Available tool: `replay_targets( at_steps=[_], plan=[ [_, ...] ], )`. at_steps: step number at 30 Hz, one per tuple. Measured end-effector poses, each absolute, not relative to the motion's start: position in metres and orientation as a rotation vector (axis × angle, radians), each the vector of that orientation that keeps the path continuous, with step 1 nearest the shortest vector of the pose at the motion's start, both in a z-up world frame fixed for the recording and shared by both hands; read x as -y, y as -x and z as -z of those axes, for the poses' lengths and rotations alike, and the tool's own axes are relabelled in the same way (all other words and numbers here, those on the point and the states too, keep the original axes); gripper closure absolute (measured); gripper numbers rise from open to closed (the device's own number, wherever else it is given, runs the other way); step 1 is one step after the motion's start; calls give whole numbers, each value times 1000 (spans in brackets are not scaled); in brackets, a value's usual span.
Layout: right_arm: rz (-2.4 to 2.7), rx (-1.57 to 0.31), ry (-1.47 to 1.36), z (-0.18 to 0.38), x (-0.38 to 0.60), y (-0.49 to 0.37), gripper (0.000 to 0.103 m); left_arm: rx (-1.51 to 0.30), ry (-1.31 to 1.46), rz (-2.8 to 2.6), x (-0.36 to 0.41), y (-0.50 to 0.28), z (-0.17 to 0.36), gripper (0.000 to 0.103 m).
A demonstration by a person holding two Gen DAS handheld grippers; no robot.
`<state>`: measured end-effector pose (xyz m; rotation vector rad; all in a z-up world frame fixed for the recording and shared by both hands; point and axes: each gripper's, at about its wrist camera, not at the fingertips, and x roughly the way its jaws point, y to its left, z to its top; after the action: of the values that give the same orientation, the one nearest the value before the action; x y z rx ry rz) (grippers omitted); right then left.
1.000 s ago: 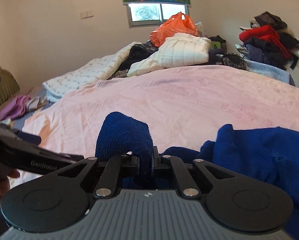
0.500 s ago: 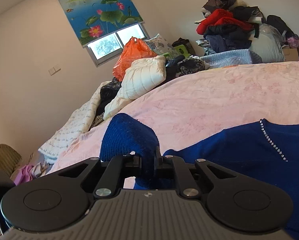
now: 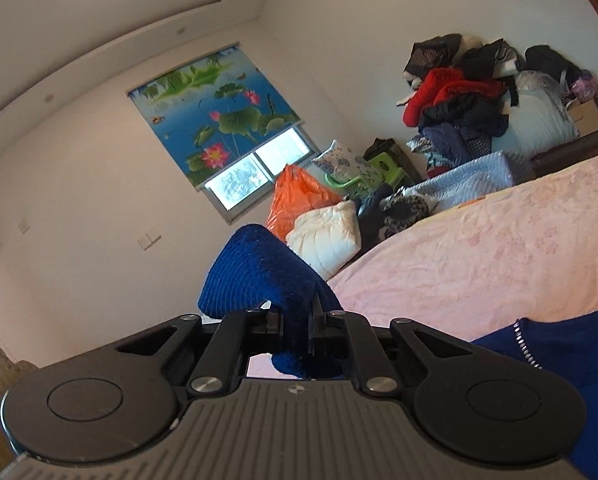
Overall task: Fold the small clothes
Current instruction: 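Lower the held cuff onto the sweater body with the right gripper, then open the right gripper to release the sleeve cuff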
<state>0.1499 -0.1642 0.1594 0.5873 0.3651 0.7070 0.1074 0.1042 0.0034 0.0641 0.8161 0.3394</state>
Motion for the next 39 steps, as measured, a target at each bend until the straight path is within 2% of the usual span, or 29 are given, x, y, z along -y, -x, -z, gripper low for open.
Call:
replay_targets(
  at_steps=[8,16,25,30,32,35,37,39],
  plan=[
    [-478,-361,-644,-127,236,-159,90,-840,-67,-320,-97,-111,2,0],
    [-221,-410,-739,-55,304,-165,89,-854,-72,-311,-97,-112,2,0],
    [-88,-511,-837,23,330,-148,85,-866,-102,-281,-83,-112,7,0],
    [44,-541,-696,31,326,-137,85,-874,-116,-266,-77,-112,9,0],
    [120,-523,-514,22,311,-132,82,-875,-115,-260,-75,-111,9,0],
    [126,-481,-281,9,279,-131,61,-872,-111,-251,-72,-111,8,0],
    [99,-494,-129,7,254,-138,42,-871,-106,-244,-69,-111,8,0],
    [75,-537,23,8,230,-152,32,-872,-102,-235,-65,-111,7,0]
  ],
)
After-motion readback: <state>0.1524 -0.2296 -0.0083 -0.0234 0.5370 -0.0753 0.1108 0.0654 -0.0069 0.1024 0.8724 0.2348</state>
